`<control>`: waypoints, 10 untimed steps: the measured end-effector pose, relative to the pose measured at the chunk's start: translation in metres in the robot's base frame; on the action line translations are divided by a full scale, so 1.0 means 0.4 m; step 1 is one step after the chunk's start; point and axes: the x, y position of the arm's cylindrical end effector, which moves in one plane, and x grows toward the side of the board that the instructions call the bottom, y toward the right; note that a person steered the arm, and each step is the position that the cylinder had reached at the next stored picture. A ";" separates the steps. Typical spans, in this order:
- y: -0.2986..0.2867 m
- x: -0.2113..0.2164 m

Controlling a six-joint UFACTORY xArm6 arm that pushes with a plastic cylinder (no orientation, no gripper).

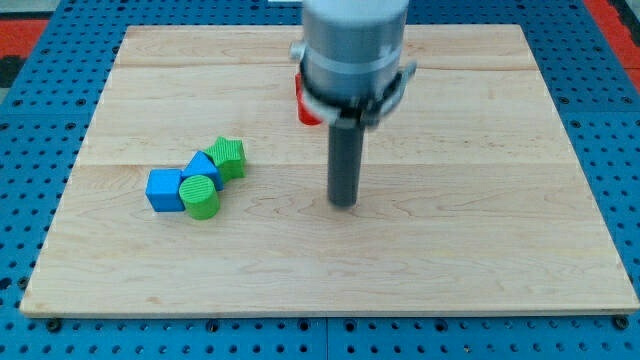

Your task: Push the blue triangle towards the right of the board

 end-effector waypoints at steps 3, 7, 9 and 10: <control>-0.482 -0.062; -0.111 -0.164; 0.281 -0.224; 0.460 -0.249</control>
